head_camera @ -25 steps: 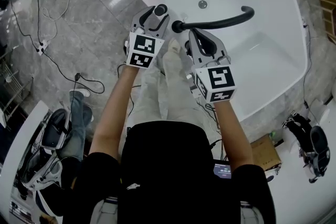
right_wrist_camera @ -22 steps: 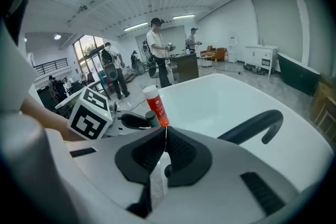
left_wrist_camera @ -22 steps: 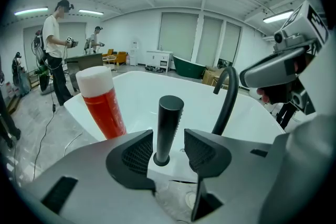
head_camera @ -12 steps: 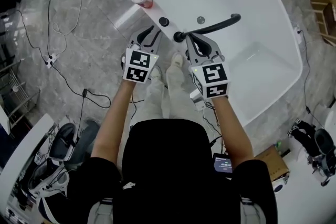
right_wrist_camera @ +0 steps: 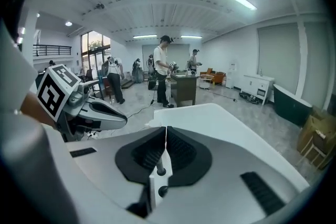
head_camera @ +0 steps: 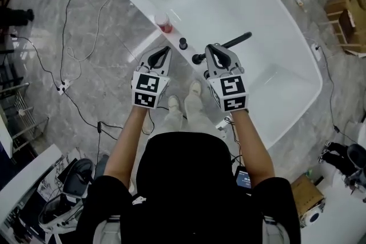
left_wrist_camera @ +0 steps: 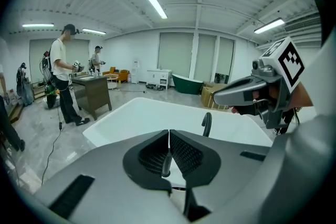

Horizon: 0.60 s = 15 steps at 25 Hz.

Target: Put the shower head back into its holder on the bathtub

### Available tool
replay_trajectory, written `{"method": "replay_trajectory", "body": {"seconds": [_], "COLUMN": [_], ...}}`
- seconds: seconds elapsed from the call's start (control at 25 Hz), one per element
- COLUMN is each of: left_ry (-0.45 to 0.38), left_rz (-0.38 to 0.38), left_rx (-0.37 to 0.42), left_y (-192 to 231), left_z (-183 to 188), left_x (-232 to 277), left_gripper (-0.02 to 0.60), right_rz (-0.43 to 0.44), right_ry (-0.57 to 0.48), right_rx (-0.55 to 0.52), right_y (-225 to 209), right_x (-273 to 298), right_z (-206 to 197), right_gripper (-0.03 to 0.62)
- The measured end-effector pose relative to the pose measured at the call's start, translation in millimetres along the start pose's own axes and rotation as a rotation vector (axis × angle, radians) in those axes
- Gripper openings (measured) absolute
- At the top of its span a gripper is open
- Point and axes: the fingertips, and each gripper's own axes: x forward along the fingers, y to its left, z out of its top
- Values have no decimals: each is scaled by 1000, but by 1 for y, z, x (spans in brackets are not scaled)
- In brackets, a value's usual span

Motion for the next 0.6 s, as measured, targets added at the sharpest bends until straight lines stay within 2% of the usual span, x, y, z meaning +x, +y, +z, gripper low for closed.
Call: {"method": "replay_trajectory", "body": {"seconds": [0.28,0.6], "left_ry": [-108,-229], "left_rz": [-12,5], "left_rx": [-8,24], "left_y": [-9,-18], "left_z": [60,128], "left_x": [-46,-94], "left_gripper": [14,14], "right_rz": [-29,-27], "right_ry": [-79,-196], "right_rx": [-28,-49], "right_y": [6,16], "right_x": [-30,-61], "right_z": [45,104], "right_gripper": [23,23]}}
